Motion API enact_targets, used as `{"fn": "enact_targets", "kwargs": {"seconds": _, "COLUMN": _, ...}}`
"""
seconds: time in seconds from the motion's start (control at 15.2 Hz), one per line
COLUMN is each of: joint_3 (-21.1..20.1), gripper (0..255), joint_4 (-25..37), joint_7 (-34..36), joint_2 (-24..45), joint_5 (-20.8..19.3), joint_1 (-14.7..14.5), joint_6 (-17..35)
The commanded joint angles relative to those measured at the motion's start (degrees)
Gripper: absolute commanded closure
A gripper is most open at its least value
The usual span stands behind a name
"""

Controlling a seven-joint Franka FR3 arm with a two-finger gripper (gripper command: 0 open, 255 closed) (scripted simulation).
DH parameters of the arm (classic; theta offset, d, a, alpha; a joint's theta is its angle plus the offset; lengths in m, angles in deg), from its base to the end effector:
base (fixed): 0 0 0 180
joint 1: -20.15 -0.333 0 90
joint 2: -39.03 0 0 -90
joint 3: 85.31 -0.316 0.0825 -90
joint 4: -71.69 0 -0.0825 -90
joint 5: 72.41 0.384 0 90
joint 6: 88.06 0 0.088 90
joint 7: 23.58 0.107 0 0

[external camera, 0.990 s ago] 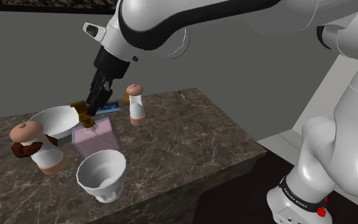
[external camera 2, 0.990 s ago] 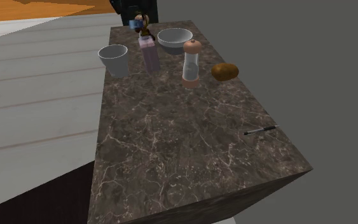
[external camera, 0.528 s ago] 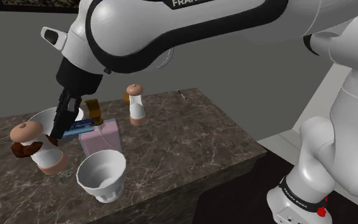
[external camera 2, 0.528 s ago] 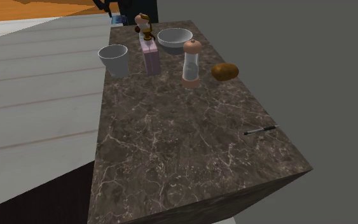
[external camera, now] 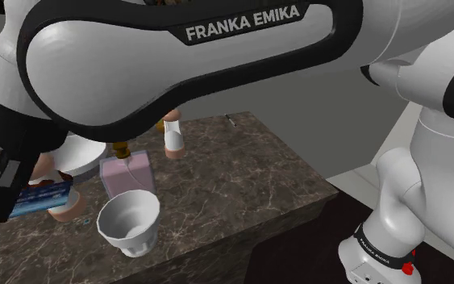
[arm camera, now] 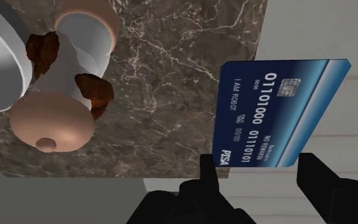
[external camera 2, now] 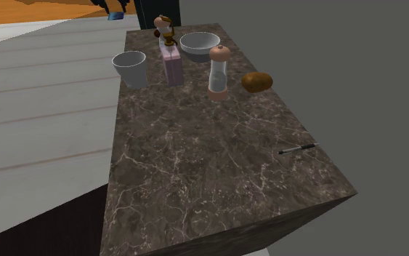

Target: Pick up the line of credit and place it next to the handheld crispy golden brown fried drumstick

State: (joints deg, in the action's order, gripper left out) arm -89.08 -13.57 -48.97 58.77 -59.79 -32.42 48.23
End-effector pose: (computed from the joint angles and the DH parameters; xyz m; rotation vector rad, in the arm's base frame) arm 0.3962 0.5860 0.5379 -2.1640 -1.6440 -0.6535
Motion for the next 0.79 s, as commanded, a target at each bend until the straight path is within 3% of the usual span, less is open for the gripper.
{"fn": "enact_targets", "kwargs": {"seconds": 0.0, "joint_3": -0.1, "gripper": 255, "joint_4": 0.6, "joint_7": 1.7, "joint_2": 1.1, "joint_5": -1.0, "joint_1": -1.2, "joint_6": 0.8}}
{"fn": "enact_targets", "kwargs": {"seconds": 0.73, "joint_3": -0.6, "gripper": 255, "joint_4": -5.6, "joint_7": -0.3, "joint_2": 2.6, "joint_5": 0.4, "joint_1": -1.0, "joint_6": 8.4}}
